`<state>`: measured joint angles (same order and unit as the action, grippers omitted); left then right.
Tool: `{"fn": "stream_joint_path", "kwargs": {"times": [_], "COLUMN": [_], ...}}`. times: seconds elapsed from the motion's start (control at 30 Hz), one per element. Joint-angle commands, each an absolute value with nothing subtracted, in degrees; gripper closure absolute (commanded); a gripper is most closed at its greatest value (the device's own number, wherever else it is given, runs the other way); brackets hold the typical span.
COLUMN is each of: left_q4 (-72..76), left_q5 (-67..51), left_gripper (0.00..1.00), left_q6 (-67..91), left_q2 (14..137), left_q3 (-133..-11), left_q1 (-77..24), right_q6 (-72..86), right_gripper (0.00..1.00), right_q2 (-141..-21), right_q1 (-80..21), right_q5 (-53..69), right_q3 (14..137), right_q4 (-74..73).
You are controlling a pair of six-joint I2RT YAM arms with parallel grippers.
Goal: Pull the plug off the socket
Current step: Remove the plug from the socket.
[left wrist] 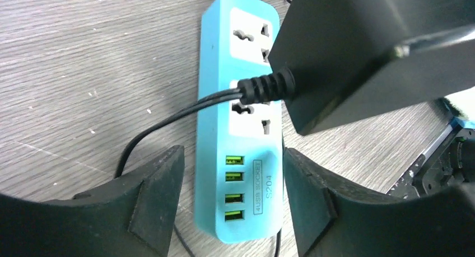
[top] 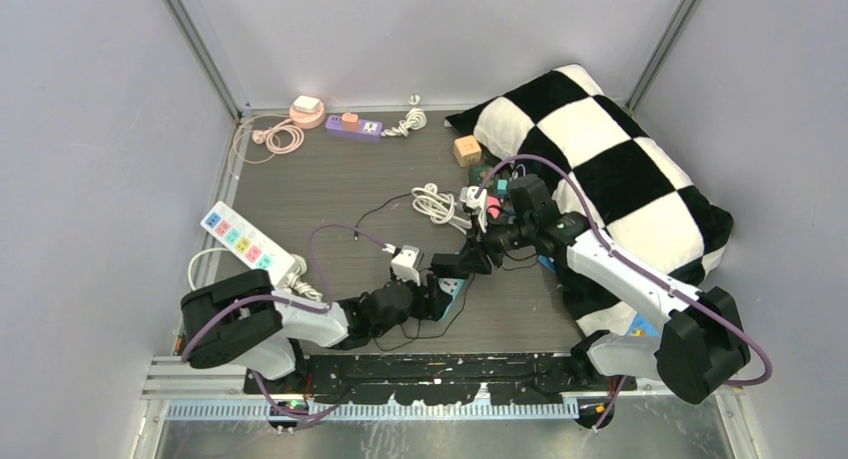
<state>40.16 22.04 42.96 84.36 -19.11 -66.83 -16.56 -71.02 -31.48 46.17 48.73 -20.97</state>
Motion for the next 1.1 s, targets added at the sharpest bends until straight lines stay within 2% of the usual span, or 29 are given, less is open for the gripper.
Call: {"fn": "stream_joint_path", "kwargs": {"times": [0.0,0.1,0.37,0.6,0.73,0.83,1.07], "left_q4": [34.68,32.98,31.91,26.72,20.66,16.75,12.88], "left_q5": [22.14,20.03,10.91,3.83,4.28,6.75,10.42], "left_gripper": [0.3,0.26,0.25,0.24,0.14,0.01,0.0], "left_q6": [40.18,39.32,35.58,30.83,28.15,26.15,19.66], "left_q2": [78.4,75.86,69.0,54.04,44.4,37.52,26.55], "left_q3": [-18.72,-18.55,-16.73,-14.27,-13.99,-13.61,-13.87], "left_q1": [-66.28,-66.32,-66.3,-66.29,-66.23,-66.23,-66.06], "right_q6": [-15.45,-15.15,-15.46,-18.25,-21.27,-23.74,-29.24], "right_gripper": [0.99,0.99,0.99,0.99,0.99,0.99,0.99], "right_q2": [-70.49,-70.32,-68.87,-67.33,-67.4,-67.53,-67.29], "right_q1": [-30.45,-29.87,-27.77,-25.65,-25.15,-24.95,-24.49], "right_q5": [46.66,47.17,48.17,50.61,51.68,52.63,54.24], "right_q3": [50.45,50.52,51.12,52.6,53.8,54.58,56.49], "right_q4": [-19.78,-19.78,-20.74,-24.44,-27.88,-30.28,-36.27]}}
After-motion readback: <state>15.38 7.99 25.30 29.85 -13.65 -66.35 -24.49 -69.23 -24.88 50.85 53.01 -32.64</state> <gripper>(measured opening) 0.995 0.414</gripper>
